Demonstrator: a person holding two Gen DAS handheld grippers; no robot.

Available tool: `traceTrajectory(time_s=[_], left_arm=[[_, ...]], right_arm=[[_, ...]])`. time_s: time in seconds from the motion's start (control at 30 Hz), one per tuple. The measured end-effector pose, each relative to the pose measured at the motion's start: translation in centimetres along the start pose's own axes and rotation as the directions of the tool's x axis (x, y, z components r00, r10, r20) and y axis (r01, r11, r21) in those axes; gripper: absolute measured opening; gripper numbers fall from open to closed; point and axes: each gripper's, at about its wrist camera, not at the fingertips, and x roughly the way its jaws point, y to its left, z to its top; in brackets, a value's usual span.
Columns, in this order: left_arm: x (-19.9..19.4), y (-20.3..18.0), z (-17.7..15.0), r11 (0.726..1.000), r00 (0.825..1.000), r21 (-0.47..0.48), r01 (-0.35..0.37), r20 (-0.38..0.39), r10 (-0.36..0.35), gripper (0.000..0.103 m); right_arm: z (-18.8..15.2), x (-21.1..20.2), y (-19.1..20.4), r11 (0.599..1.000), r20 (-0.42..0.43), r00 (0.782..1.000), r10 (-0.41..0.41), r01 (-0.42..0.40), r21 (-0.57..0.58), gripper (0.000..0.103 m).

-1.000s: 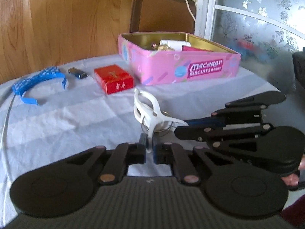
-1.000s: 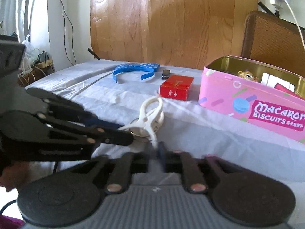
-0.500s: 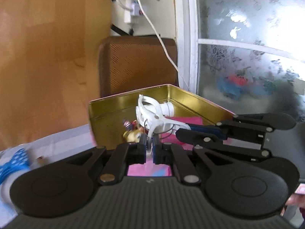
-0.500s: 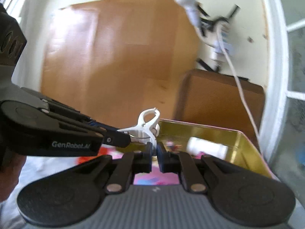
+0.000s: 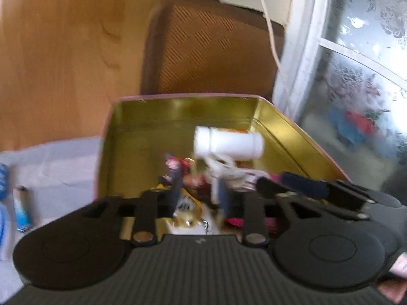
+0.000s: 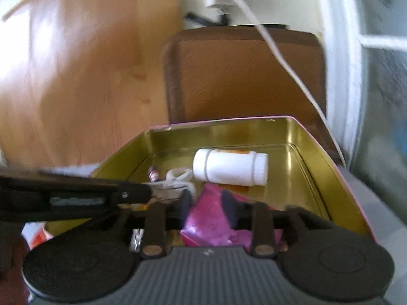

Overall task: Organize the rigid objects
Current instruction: 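Carry the white hair clip into the pink tin and open the right gripper, then withdraw the right gripper from the tin back over the bed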

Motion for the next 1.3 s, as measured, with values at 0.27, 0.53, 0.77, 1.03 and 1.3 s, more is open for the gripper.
traceTrajectory(time_s=[0.27, 0.53, 0.77, 1.03, 1.3], left_arm=[[-3.2, 0.6, -1.1, 0.991, 0.992, 0.070, -0.115, 0.057, 0.111, 0.068], [-6.3, 1.9, -3.4, 0.992, 0.991, 0.034, -0.120, 0.059, 0.118, 0.068], [-8.9, 2.5, -5.5, 0.992, 0.990, 0.023, -0.124, 0.076, 0.122, 0.068], [-10.2, 3.4, -9.0, 0.988, 0.988, 0.052, -0.147, 0.052, 0.144, 0.068], [-10.0, 5.3, -11.9, 0.988, 0.989, 0.051, -0.143, -0.018, 0.144, 0.068]], right_arm=[[-1.1, -3.4, -1.6, 0.994, 0.055, 0.998, 0.020, -0.026, 0.104, 0.047], [-2.9, -8.0, 0.4, 0.992, 0.112, 0.992, 0.056, -0.068, 0.108, 0.047], [-3.9, -10.7, 2.2, 0.988, 0.123, 0.989, 0.085, -0.099, 0.115, 0.047], [-5.8, -11.5, 4.0, 0.984, 0.064, 0.990, 0.126, -0.133, 0.121, 0.048], [-7.4, -11.0, 5.5, 0.980, -0.008, 0.988, 0.154, -0.152, 0.128, 0.048]])
